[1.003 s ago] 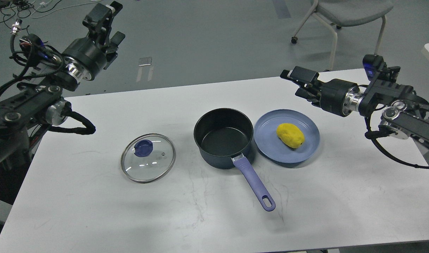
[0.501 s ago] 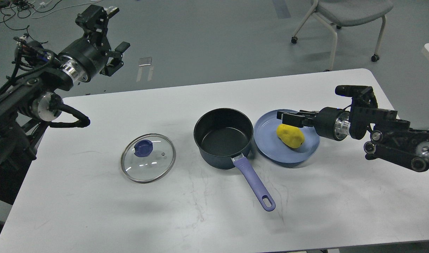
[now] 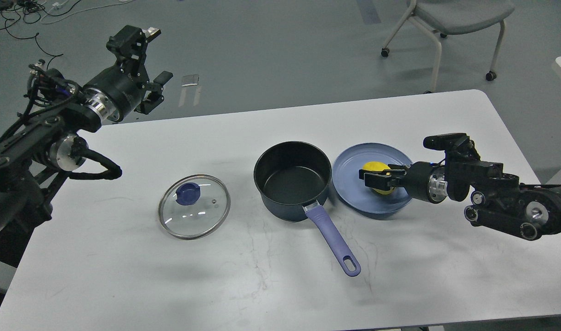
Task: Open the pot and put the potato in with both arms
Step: 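Reach the right gripper to the yellow potato on the plate and grasp it, then lift the potato and move it over the open saucepan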
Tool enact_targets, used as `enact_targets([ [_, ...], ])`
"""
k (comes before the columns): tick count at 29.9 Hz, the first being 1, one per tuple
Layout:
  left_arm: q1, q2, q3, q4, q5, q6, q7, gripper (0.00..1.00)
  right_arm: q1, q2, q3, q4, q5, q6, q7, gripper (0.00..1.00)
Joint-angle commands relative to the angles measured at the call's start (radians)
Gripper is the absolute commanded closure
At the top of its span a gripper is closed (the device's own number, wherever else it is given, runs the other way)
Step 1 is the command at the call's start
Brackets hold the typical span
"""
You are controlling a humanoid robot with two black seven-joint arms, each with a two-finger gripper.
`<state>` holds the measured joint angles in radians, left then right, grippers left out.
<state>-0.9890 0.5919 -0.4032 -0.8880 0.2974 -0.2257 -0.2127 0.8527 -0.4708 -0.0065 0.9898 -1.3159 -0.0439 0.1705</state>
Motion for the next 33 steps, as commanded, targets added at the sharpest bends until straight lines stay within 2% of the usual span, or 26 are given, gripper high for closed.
enact_targets([
  [1,0.001,-0.004,0.0,0.0,0.0,0.0,-0.001,0.02,0.002,0.003,-0.006,-0.005,-0.003,-0.002,0.0,0.44],
  [11,0.004,-0.006,0.001,0.001,0.008,0.0,-0.001,0.02,0.017,0.009,0.003,-0.014,0.0,-0.004,0.001,0.55],
  [18,0.001,-0.012,-0.002,0.001,0.017,0.0,-0.001,0.02,0.15,-0.019,0.02,0.049,0.014,-0.005,0.003,0.58],
  [24,0.001,-0.027,-0.013,0.0,0.016,-0.001,0.003,0.02,0.249,0.092,0.005,0.081,0.018,-0.002,0.024,0.58],
  [30,0.001,-0.032,-0.014,0.0,0.016,-0.001,0.004,0.02,0.269,0.195,-0.082,0.044,0.018,-0.001,0.03,0.56],
  [33,0.001,-0.032,-0.016,0.0,0.016,-0.001,0.003,0.02,0.252,0.224,-0.099,0.009,0.021,-0.004,0.03,0.38],
])
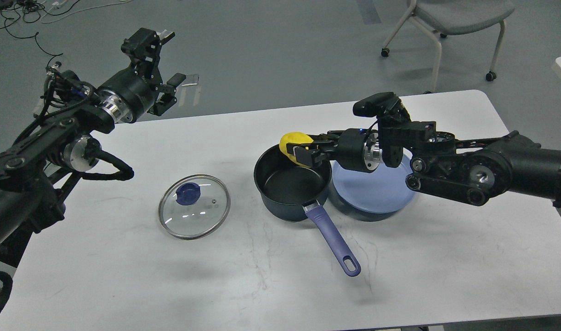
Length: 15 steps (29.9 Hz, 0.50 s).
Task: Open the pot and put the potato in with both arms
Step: 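Lift the potato and move it over the open saucepan, then lower the potato into the saucepan and open the right gripper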
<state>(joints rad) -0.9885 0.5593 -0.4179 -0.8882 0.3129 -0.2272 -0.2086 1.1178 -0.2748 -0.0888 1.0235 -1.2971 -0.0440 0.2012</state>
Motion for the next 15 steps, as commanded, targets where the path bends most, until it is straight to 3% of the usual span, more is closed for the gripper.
enact_targets([
  [1,0.001,0.001,-0.001,0.0,0.0,0.0,-0.002,0.02,-0.015,0.04,-0.017,-0.025,0.004,-0.004,-0.002,0.19],
  [3,0.001,0.001,-0.001,0.0,0.002,0.0,-0.002,0.02,-0.016,0.048,-0.015,-0.025,0.007,0.0,-0.005,0.01],
  [9,0.001,-0.004,-0.005,0.0,-0.012,-0.001,-0.002,0.02,-0.003,0.059,0.018,-0.045,0.088,-0.004,-0.022,0.0],
  [15,0.019,-0.022,-0.097,0.0,-0.063,-0.011,0.008,0.02,0.002,0.052,0.177,-0.042,0.353,0.0,-0.022,0.0],
])
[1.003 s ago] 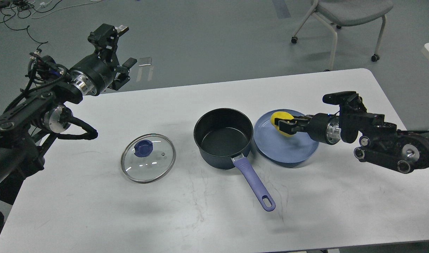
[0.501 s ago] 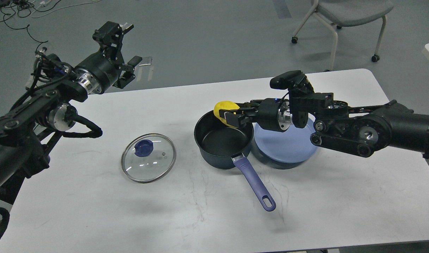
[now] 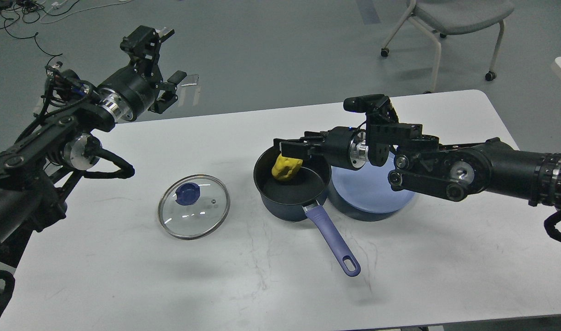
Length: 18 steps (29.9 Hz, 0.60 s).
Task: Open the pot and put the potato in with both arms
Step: 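Lower the potato into the saucepan and open the right gripper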
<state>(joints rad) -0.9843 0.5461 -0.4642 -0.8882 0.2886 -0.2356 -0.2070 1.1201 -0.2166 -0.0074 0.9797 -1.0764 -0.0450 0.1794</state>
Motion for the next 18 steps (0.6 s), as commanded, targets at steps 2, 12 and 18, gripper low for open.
enact_targets([
  [2,0.03,-0.015,-0.074,-0.002,-0.069,-0.002,0.006,0.02,-0.011,-0.009,0.182,0.001,0.234,0.01,-0.001,0.0],
  [12,0.206,-0.097,-0.283,-0.098,-0.123,-0.014,0.008,0.02,-0.167,-0.041,0.677,0.0,0.858,0.043,-0.074,0.0],
  [18,0.297,-0.118,-0.361,-0.132,-0.123,-0.021,0.008,0.02,-0.261,-0.067,0.756,0.013,0.911,0.167,-0.101,0.0],
])
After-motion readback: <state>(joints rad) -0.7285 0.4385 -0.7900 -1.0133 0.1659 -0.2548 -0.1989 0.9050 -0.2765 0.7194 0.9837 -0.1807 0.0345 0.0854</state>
